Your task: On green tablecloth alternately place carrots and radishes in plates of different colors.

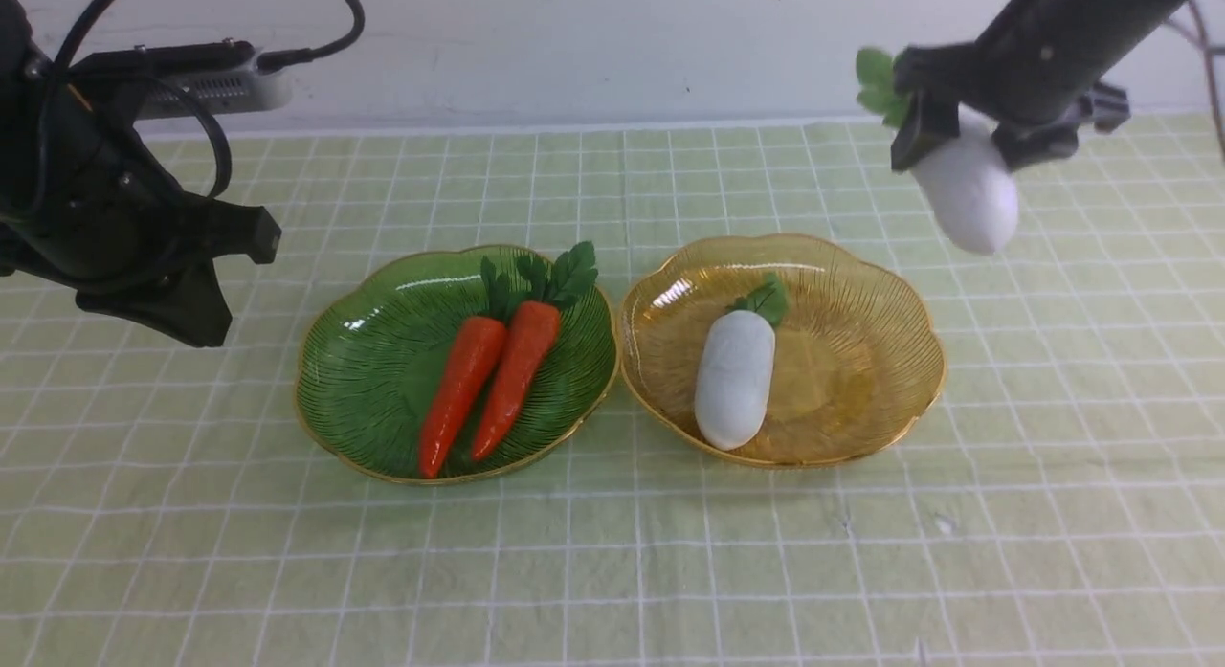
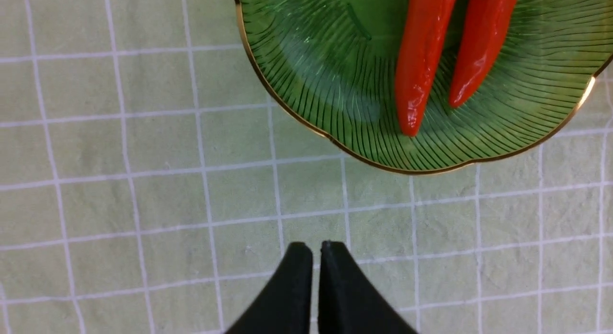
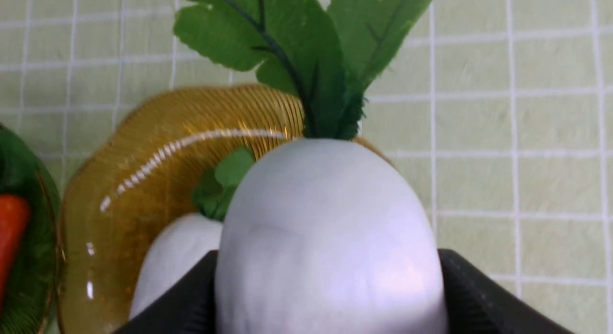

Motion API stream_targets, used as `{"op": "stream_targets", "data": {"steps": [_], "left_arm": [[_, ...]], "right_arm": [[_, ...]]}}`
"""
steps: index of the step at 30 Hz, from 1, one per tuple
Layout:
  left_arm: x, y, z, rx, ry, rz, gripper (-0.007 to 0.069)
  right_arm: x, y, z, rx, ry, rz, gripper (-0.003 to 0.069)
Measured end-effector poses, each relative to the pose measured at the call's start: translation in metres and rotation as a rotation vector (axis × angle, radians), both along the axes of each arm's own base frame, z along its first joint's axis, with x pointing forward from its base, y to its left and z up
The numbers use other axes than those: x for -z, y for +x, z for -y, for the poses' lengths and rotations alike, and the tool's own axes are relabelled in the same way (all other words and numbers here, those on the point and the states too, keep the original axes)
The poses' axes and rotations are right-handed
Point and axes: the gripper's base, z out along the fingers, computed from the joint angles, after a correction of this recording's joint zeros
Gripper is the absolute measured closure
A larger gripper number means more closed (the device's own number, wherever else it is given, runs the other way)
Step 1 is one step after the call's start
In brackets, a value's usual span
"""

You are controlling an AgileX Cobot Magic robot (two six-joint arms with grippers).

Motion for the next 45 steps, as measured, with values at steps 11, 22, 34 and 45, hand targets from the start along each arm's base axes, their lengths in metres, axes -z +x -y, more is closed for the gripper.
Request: {"op": "stream_targets", "data": {"steps": [11,22,34,45], "left_arm": [[0.000,0.000,-0.001,0.000,0.013,0.000,0.0619],[0.000,0.000,-0.002,0.001,0.020,0.000,0.0619],[0.000,0.000,-0.002,0.002,0.021,0.001,0.0618],[0.000,0.000,-0.003,0.003,0.041,0.001,0.0618]], "right_arm": [[0.071,-0.009,-0.066,-0.141,-0.032,-0.177,0.0178],[0.055,-0.017,-0.080,-0.164,-0.045,-0.140,0.0058],[-0.101,-0.114,-0.045,-0.242,-0.083,0.221,0.0134],[-0.137,-0.314,0.027,-0.216,-0.177,0.449,0.0173]]}}
